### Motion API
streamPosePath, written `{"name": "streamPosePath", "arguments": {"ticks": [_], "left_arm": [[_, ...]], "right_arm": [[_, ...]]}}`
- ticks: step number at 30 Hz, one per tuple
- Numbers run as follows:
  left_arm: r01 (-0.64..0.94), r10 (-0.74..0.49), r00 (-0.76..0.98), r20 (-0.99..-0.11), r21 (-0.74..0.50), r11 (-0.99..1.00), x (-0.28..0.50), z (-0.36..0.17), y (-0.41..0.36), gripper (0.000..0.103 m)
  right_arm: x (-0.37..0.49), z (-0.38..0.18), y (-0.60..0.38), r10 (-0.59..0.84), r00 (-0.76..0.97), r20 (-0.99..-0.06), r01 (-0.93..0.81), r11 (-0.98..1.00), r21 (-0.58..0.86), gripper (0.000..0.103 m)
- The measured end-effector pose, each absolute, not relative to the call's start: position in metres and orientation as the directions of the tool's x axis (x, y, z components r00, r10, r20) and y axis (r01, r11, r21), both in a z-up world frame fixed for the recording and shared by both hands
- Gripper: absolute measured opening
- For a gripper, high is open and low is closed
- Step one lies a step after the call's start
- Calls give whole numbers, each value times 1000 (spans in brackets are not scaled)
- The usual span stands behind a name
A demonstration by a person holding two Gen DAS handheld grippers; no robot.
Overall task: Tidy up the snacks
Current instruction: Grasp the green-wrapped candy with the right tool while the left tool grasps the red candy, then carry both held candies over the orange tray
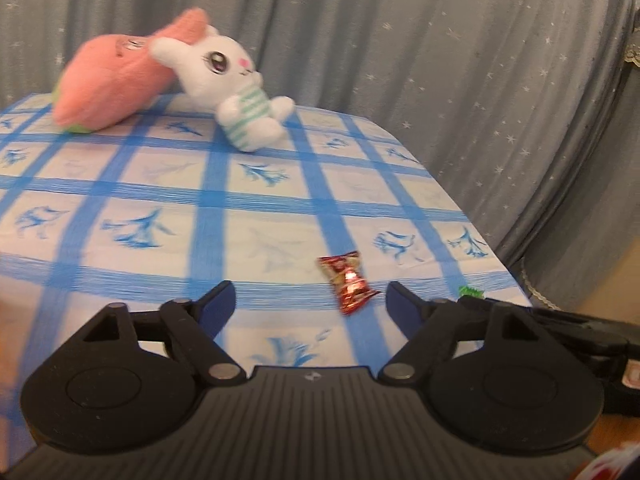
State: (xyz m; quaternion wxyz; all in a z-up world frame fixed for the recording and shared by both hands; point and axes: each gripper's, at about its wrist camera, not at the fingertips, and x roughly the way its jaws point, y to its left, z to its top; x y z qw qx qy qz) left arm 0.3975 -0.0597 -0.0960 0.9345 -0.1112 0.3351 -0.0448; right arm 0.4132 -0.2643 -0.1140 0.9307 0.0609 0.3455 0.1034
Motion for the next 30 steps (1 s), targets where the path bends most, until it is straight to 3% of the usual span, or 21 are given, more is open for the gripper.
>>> {"name": "streamPosePath", "arguments": {"ticks": [9, 17, 30], "left_arm": [[24, -170, 779, -603, -243, 970, 432, -125, -90, 45], [31, -95, 787, -610, -115, 993, 437, -136, -107, 25], [43, -109, 757, -644, -117, 992, 400, -124, -88, 19]], "right_arm": [[420, -118, -290, 229, 740, -632, -98, 967, 236, 20], [423, -118, -294, 227, 743, -629, -95, 967, 237, 20], [418, -113, -281, 251, 743, -621, -139, 965, 223, 20]]}}
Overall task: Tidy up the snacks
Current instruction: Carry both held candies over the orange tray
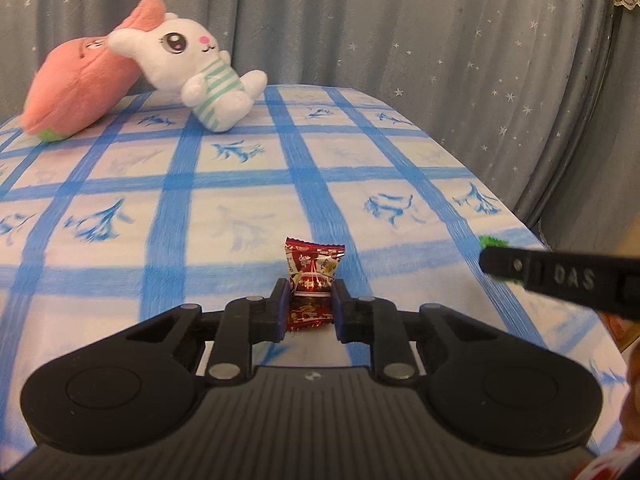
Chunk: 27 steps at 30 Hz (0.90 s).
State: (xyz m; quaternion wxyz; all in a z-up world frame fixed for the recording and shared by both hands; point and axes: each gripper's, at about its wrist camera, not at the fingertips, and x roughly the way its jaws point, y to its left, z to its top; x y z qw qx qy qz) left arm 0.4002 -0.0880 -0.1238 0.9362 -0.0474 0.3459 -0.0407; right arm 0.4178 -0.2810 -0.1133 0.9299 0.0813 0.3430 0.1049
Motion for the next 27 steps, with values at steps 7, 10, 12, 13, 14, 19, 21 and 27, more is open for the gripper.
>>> {"name": "streamPosePath", "arguments": {"ticks": [7, 10, 12, 13, 14, 19, 21, 27], "left_arm": [[10, -83, 760, -645, -117, 993, 341, -102, -66, 19], [-9, -70, 759, -647, -118, 993, 312, -94, -55, 19], [-26, -62, 756, -652, -124, 992, 293, -89, -48, 19], [-32, -61, 754, -654, -129, 991, 284, -86, -44, 19], [-38, -57, 754, -654, -130, 991, 274, -83, -42, 19], [-49, -53, 744, -666, -134, 990, 227, -69, -31, 19], [-56, -56, 738, -672, -144, 988, 207, -65, -28, 19], [-52, -66, 730, -680, -152, 987, 156, -51, -22, 19]], "right_arm": [[389, -99, -267, 279, 740, -612, -188, 959, 210, 20], [365, -94, -257, 298, 732, -613, -217, 954, 205, 20], [346, -91, -250, 306, 729, -612, -236, 952, 195, 20], [336, -91, -246, 312, 725, -614, -245, 950, 193, 20], [326, -91, -243, 319, 720, -616, -254, 948, 193, 20], [276, -92, -232, 334, 697, -634, -271, 942, 198, 20], [257, -90, -230, 338, 691, -639, -270, 941, 206, 20], [202, -82, -226, 339, 676, -655, -258, 941, 220, 20]]}}
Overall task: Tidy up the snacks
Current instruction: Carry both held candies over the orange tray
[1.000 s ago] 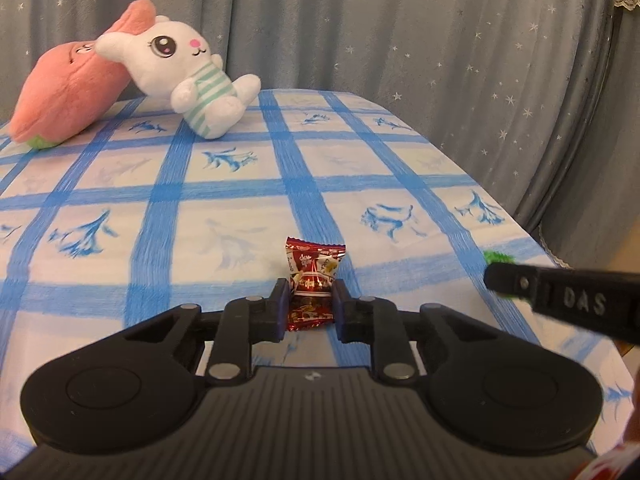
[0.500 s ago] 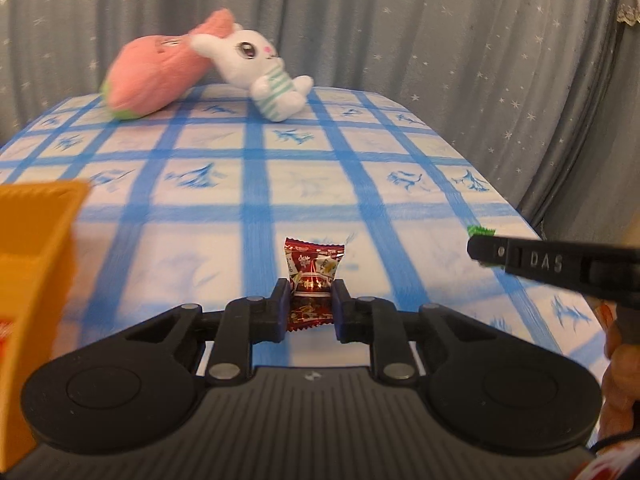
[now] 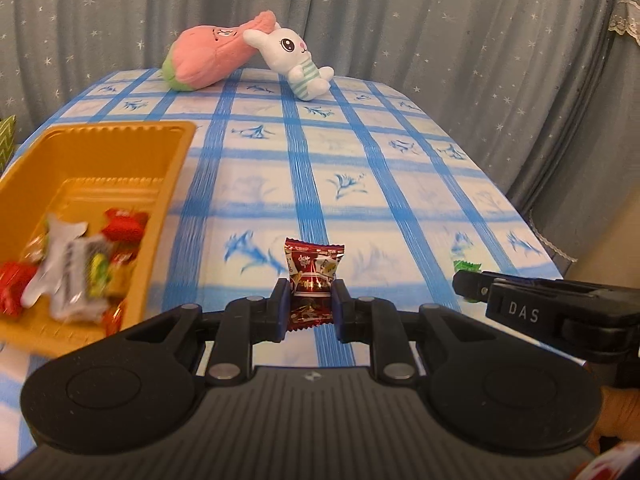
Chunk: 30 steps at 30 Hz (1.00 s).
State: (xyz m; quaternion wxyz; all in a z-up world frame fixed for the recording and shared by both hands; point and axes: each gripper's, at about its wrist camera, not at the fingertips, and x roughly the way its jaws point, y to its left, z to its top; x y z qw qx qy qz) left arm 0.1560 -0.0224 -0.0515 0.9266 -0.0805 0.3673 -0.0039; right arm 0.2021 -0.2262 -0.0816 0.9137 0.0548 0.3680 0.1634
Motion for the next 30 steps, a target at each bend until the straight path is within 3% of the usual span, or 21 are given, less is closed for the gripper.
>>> {"name": "streamPosePath", "arguments": {"ticks": [13, 30], "left_arm": [[-57, -61, 743, -667, -155, 986, 90, -24, -14, 19], [-91, -34, 766, -642, -160, 983, 63, -1, 3, 19]], "right_arm": [[129, -57, -220, 339, 682, -649, -276, 940, 201, 20], [109, -35, -193, 396, 680, -617, -358, 914, 191, 20]]}}
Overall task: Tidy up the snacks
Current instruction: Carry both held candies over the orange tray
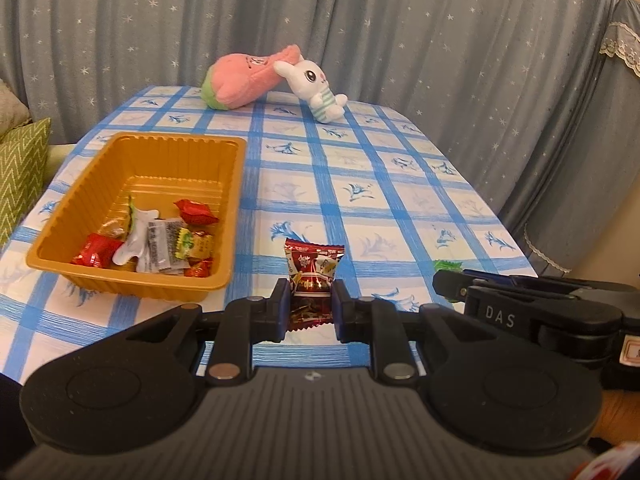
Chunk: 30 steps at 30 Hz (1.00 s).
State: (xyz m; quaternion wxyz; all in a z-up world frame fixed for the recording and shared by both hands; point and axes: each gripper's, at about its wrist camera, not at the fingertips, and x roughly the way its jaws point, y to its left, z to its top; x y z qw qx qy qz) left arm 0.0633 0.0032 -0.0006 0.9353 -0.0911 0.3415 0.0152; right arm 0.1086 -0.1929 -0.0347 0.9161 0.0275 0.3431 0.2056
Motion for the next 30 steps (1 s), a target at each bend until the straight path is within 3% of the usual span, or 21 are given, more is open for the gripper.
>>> {"name": "streamPosePath", "arguments": {"ticks": [30], "left_arm": [[-214, 65, 787, -613, -174, 961, 35, 24, 62, 19]], "right_arm": [[96, -7, -121, 505, 641, -578, -515, 842, 164, 20]]}}
